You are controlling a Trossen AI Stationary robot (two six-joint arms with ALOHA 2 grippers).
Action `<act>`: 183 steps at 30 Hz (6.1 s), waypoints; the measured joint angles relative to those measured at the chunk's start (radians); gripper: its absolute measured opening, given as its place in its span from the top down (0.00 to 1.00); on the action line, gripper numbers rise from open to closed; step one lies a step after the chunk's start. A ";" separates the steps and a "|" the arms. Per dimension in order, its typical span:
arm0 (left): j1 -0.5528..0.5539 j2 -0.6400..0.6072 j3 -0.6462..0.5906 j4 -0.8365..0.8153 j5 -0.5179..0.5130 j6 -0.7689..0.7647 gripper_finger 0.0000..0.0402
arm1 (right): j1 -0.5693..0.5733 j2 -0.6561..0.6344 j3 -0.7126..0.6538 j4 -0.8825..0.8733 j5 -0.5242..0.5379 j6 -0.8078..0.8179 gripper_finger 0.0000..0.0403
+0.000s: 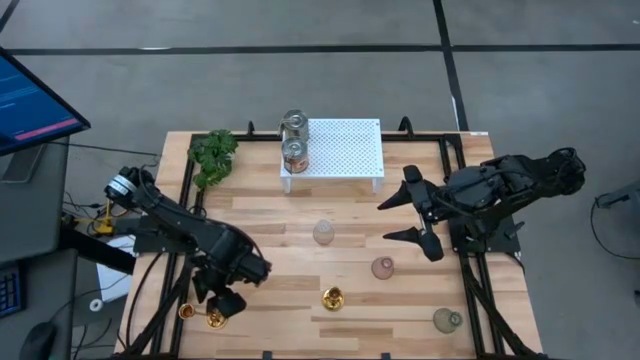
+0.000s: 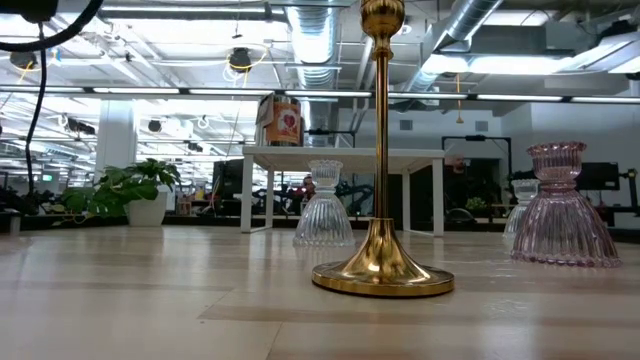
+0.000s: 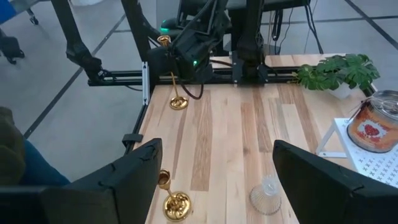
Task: Pick & Place candle stick holders
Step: Put the left gold candle holder on the shelf
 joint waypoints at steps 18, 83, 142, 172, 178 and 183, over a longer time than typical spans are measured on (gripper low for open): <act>-0.038 0.000 -0.082 0.100 0.056 0.006 0.60 | 0.000 0.000 0.000 0.000 0.000 0.000 0.26; 0.716 0.006 0.053 -0.166 0.068 0.031 0.96 | -0.023 -0.002 0.000 -0.005 0.007 -0.236 0.26; 0.819 0.073 0.053 0.079 0.075 -0.230 0.87 | -0.043 -0.002 0.000 0.021 0.000 -0.220 0.26; 0.851 -0.046 0.054 0.208 0.073 -0.272 0.43 | -0.056 -0.003 0.000 0.068 0.000 -0.245 0.26; 0.897 -0.111 0.054 0.208 0.058 -0.281 0.39 | -0.071 -0.003 0.000 0.107 0.000 -0.269 0.26; 0.954 -0.190 0.054 0.211 0.052 -0.274 0.38 | -0.117 0.001 0.000 0.187 0.012 -0.273 0.26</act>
